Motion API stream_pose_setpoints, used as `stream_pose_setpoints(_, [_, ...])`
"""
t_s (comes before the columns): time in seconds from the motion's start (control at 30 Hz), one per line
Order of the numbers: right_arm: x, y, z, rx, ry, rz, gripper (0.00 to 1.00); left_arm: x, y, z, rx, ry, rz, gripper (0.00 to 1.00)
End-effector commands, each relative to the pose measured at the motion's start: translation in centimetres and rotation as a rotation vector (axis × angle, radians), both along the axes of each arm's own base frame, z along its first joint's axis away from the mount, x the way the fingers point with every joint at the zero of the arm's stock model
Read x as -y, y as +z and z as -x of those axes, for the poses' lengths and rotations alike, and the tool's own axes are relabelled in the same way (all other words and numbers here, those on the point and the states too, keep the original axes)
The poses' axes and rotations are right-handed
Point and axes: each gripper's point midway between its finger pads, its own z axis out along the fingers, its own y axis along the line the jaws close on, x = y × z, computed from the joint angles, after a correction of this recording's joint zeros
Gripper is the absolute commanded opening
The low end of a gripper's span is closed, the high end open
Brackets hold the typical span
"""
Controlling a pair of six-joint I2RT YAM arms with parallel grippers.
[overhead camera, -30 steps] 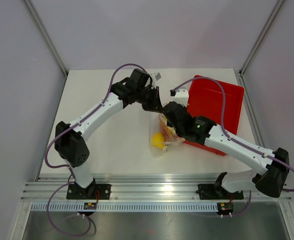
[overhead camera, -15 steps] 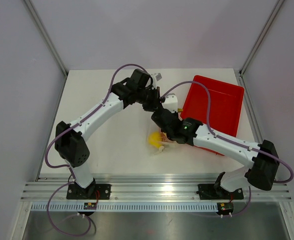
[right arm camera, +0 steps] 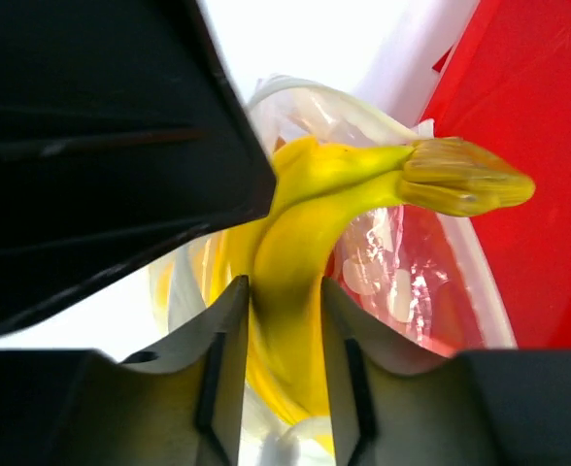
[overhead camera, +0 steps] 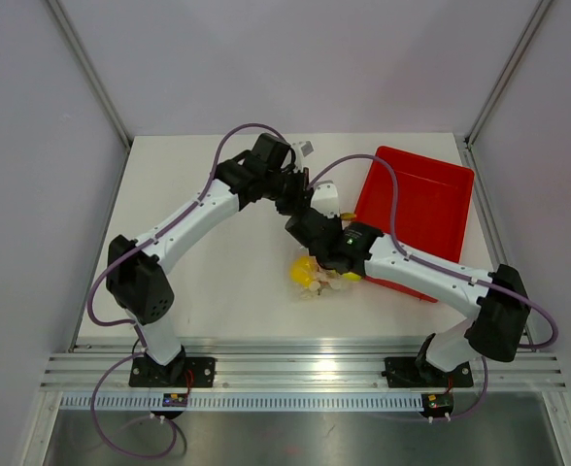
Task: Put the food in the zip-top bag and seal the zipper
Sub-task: Place the fake fruit in the zipper food storage bag, then adjust the zipper food storage bag at the center of the board.
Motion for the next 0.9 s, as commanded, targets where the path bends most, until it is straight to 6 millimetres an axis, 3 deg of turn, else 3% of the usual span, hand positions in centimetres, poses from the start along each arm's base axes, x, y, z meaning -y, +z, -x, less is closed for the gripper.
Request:
stream_pose_setpoints(0.0, [0.2, 2.6, 0.9, -0.015, 0.042, 0.019, 0.41, 1.1, 3.9, -0.5, 0.100, -0.020, 0.115, 0.00])
stream_pose_setpoints(0.07, [0.3, 3.7, 1.4, -0.017, 0.058, -0.008, 0.45, 1.1, 3.7, -0.6, 0.101, -0.022, 0.112, 0.00])
stream_pose_setpoints(0.23, [1.1, 6.6, 2.4, 0.012, 0.070, -0.089, 0.43, 1.0, 3.6, -0.6, 0.103, -0.026, 0.103, 0.00])
stream_pose_setpoints(0.33, [2.5, 7.9, 2.8, 0.038, 0.039, -0.116, 0.42, 1.0, 3.6, -0.6, 0.103, -0.025, 0.102, 0.00])
stream_pose_setpoints(0.4, [4.5, 8.3, 2.7, 0.042, -0.027, -0.134, 0.42, 1.0, 3.6, -0.6, 0.101, -0.025, 0.104, 0.00])
stream_pose_setpoints(0.5, [7.4, 7.4, 2.0, -0.007, -0.104, -0.227, 0.43, 1.0, 3.7, -0.6, 0.101, -0.027, 0.110, 0.00])
stream_pose_setpoints(0.53, [8.1, 6.1, 2.2, -0.039, -0.112, -0.240, 0.45, 1.1, 3.6, -0.6, 0.099, -0.027, 0.109, 0.00])
stream_pose_setpoints(0.57, [8.2, 6.7, 2.1, -0.026, -0.097, -0.306, 0.48, 1.1, 3.7, -0.6, 0.100, -0.027, 0.110, 0.00])
stream_pose_setpoints(0.6, [7.9, 6.2, 2.4, -0.068, -0.070, -0.354, 0.60, 1.0, 3.6, -0.6, 0.099, -0.027, 0.106, 0.00])
stream_pose_setpoints(0.63, [8.8, 5.1, 2.2, -0.094, -0.094, -0.365, 0.65, 1.1, 3.7, -0.6, 0.099, -0.027, 0.106, 0.00])
stream_pose_setpoints(0.7, [8.4, 3.9, 2.5, -0.151, -0.072, -0.385, 0.72, 1.0, 3.8, -0.6, 0.103, -0.026, 0.106, 0.00])
stream_pose_setpoints(0.87, [6.5, 0.3, 2.8, -0.259, -0.024, -0.427, 0.75, 0.9, 4.0, -0.5, 0.105, -0.025, 0.106, 0.00])
